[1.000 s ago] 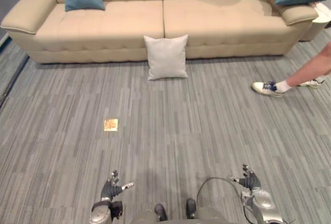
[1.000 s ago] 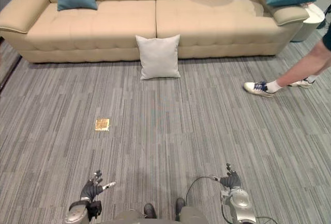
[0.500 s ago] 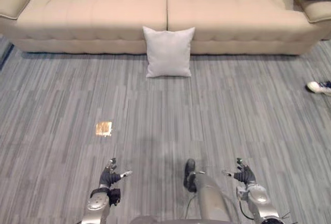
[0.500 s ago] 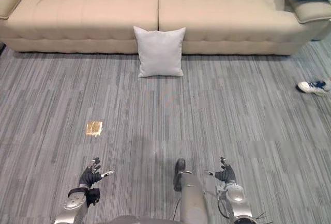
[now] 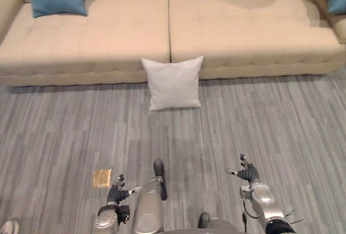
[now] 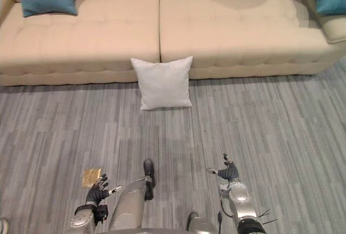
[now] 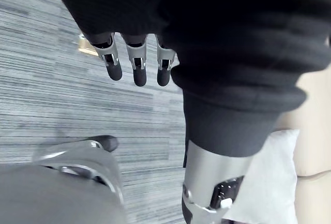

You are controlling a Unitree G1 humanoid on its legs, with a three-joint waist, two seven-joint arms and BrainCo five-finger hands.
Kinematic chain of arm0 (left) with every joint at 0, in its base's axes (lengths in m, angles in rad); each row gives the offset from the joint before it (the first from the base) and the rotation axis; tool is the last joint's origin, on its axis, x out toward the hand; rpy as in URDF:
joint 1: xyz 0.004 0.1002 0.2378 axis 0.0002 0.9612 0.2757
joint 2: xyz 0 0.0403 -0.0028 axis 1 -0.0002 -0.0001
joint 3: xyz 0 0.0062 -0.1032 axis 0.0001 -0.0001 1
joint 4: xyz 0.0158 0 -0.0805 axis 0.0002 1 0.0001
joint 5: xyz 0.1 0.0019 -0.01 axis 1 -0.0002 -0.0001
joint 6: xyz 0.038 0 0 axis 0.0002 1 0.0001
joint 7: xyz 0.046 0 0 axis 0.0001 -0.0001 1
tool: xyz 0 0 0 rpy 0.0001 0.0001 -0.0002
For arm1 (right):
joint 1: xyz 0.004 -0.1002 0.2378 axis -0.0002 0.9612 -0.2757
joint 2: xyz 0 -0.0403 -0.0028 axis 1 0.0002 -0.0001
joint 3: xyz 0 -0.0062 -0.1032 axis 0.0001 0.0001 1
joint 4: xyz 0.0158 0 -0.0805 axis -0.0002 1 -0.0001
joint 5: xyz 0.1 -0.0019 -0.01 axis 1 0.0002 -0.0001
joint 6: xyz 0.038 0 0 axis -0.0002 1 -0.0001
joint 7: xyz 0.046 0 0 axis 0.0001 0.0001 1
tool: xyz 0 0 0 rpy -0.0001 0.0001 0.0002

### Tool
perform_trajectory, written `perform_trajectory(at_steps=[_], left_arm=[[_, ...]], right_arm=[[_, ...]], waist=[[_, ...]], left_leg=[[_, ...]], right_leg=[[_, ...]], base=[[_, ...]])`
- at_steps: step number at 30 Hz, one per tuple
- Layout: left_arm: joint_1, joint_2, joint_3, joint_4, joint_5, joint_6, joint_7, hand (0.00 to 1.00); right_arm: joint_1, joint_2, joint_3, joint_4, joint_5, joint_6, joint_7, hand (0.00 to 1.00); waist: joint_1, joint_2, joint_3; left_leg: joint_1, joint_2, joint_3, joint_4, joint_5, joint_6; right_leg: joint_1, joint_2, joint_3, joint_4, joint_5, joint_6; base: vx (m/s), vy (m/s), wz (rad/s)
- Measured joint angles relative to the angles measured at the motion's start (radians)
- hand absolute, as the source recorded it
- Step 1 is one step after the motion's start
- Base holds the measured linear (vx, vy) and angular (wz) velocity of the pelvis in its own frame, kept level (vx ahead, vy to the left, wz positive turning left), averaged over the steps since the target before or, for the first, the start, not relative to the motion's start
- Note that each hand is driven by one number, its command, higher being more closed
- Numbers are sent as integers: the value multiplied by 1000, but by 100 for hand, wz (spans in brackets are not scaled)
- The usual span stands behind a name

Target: Pick up cushions and gather them together orderly.

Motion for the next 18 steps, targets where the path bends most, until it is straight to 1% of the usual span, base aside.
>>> perform_trajectory(at_steps=[1, 2, 3, 4, 5, 6, 7, 8, 9, 10, 11, 12, 13, 14, 15, 16, 17, 18], left_arm=[[0, 3, -2, 0, 0, 0, 0, 0], [3, 9, -3, 1, -1, 0, 2, 0], [2, 15, -4, 0, -1, -1, 4, 0], [1, 21, -6, -4, -1, -2, 4, 0], [-7, 29, -7, -5, -2, -3, 4, 0], [-16, 30, -7, -5, -1, -3, 3, 0], [-27, 37, -7, -3, -1, -3, 3, 0], [-38, 39, -8, 1, -1, -3, 3, 0], [-40, 42, -8, 2, 0, -3, 3, 0], [-39, 46, -15, 3, 1, -3, 2, 0], [-34, 48, -19, 5, 3, -3, 1, 0], [-48, 13, -17, 35, 8, 1, 4, 0], [-48, 6, -22, 31, 10, -3, -2, 0], [-49, 3, -22, 31, 10, -4, -1, 0], [-53, -6, -20, 35, 9, -2, -2, 0], [-50, -16, -20, 35, 9, -2, -1, 0], [-46, -19, -20, 34, 9, -2, -1, 0], [-42, -27, -20, 34, 8, -2, -1, 0]], right_arm=[[1, 3, 1, 8, -1, 1, 2, 0], [1, 10, 5, 19, -4, 5, 3, 0], [3, 12, 17, 16, -8, 3, 3, 0], [4, 11, 25, 8, -14, 0, 3, 0], [4, 9, 30, 3, -21, -2, 3, 0], [4, 9, 31, 3, -24, -2, 3, 0], [5, 6, 31, 3, -26, -2, 3, 0], [5, 2, 30, 3, -26, -1, 2, 0], [14, 1, 30, 2, -27, -1, 2, 0], [47, 0, 29, 2, -27, 0, 2, 0], [73, 1, 30, 2, -28, 2, 3, 0], [71, -19, 23, 16, -29, 13, 3, 0], [80, -16, 10, -5, -29, 9, 4, 0], [82, -14, 4, -14, -28, 9, 5, 0], [90, -14, -1, -31, -26, 7, 4, 0], [100, -11, -1, -38, -23, 7, 2, 0], [108, -7, -1, -51, -19, 7, 1, 0], [117, -1, -3, -85, -12, 1, 0, 0]], waist=[[-10, 2, 1], [-10, 9, 5], [-12, 24, 8], [-14, 34, 11], [-18, 41, 15], [-29, 41, 15], [-42, 42, 16], [-57, 40, 17], [-66, 36, 16], [-65, 12, 10], [-65, -4, 1], [-60, 43, -1], [-73, 48, -6], [-74, 51, -5], [-77, 61, 3], [-64, 67, 7], [-60, 66, 7], [-52, 62, 6]], left_leg=[[42, -11, -3, -5, -20, 8], [144, -20, -2, -42, -44, 14], [240, -19, -3, -97, -47, 17], [304, -16, -7, -146, -47, 16], [354, -9, -13, -183, -47, 16], [381, 1, -17, -200, -47, 16], [402, 10, -29, -214, -47, 16], [430, 18, -38, -230, -53, 2], [444, 20, -41, -232, -62, -26], [487, 8, -53, -234, -97, -97], [509, -4, -64, -230, -123, -135], [528, 43, -81, -213, -146, -164], [492, 62, -105, -128, -131, -189], [462, 80, -109, -51, -124, -202], [366, 134, -110, 175, -78, -269], [289, 207, -83, 368, -82, -278], [263, 236, -62, 428, -88, -268], [218, 266, -17, 463, -101, -246]], right_leg=[[-40, -12, 7, 117, -5, -9], [-101, -19, 3, 262, -38, -73], [-148, 1, -20, 286, -61, -114], [-187, 20, -53, 252, -78, -142], [-216, 44, -84, 176, -95, -170], [-248, 66, -113, 60, -104, -185], [-291, 89, -132, -109, -98, -186], [-311, 115, -134, -314, -32, -185], [-304, 127, -134, -432, 30, -181], [-287, 131, -110, -603, 188, -183], [-287, 123, -85, -604, 299, -225], [-306, 142, -90, -495, 284, -274], [-306, 142, -103, -453, 196, -271], [-296, 143, -115, -444, 167, -265], [-243, 160, -140, -466, 140, -272], [-169, 189, -159, -511, 129, -281], [-137, 201, -163, -530, 124, -286], [-84, 208, -177, -561, 121, -295]], base=[[513, 123, 16], [607, 110, 6], [698, 101, 0], [547, 54, 8], [541, 1, 22], [535, -68, 47], [629, -129, 68], [512, -141, 72], [519, -162, 74], [430, -152, 60], [636, -237, 52], [517, -212, 53], [576, -271, 43], [432, -263, 57], [502, -311, 40], [397, -238, 33], [369, -183, 12], [329, -131, 3]])
